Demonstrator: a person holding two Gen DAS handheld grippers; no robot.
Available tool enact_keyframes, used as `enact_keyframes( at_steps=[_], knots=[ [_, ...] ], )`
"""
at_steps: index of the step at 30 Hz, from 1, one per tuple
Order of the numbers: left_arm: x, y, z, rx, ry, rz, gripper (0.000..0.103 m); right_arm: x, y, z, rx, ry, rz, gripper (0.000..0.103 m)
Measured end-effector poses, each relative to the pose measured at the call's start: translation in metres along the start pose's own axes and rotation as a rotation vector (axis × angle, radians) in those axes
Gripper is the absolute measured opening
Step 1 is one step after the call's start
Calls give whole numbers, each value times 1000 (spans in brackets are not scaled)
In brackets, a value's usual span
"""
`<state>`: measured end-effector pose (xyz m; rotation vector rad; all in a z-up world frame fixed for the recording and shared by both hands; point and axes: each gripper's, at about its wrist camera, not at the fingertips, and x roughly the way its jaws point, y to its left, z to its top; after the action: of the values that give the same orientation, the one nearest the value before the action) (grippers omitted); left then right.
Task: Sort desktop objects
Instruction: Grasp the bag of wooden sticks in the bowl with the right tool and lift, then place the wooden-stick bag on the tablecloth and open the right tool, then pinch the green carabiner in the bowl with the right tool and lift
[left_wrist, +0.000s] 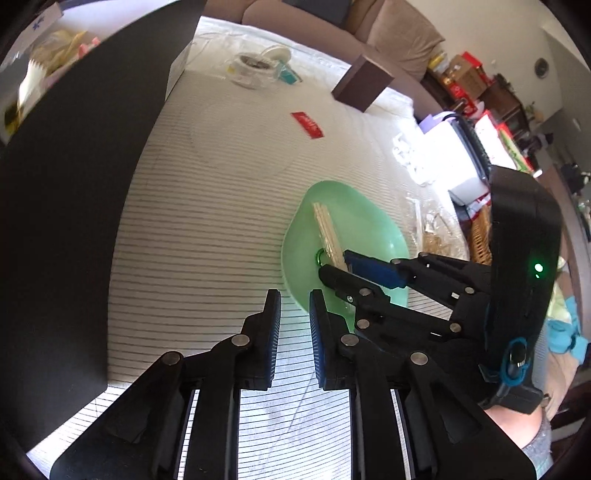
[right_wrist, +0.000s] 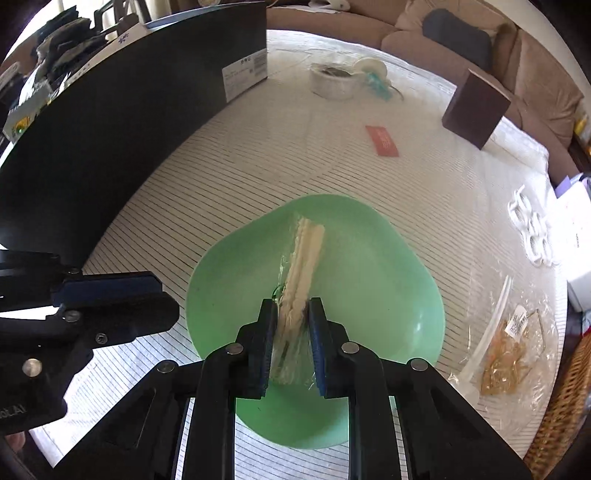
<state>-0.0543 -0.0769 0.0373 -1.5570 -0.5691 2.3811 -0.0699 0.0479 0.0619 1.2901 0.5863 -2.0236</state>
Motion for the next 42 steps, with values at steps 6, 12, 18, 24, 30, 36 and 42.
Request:
enact_keyframes(
  at_steps=[6, 12, 18, 24, 30, 36, 42],
  knots=[
    [-1, 1, 3, 1, -1, -10, 15, -48, -54, -8, 175, -108, 24, 11],
    [4, -10, 3, 47, -2, 2, 16, -71, -123, -21, 312, -109, -29, 11],
    [11, -15, 4, 78, 0, 30, 26, -52, -154, -45, 387, -31, -27, 22],
    [16, -14, 4, 73, 18, 27, 26, -93, -152, -41, 414, -172, 15, 38],
    [17, -10, 5, 58, 25, 26, 26, -73, -82, -6, 190, -131, 160, 38],
    [15, -6, 7, 49, 32, 19, 26, -17, -31, 0, 11, -23, 126, 35],
    [14, -6, 8, 53, 40, 9, 26, 3, -30, -6, -57, 1, 98, 26]
  ],
)
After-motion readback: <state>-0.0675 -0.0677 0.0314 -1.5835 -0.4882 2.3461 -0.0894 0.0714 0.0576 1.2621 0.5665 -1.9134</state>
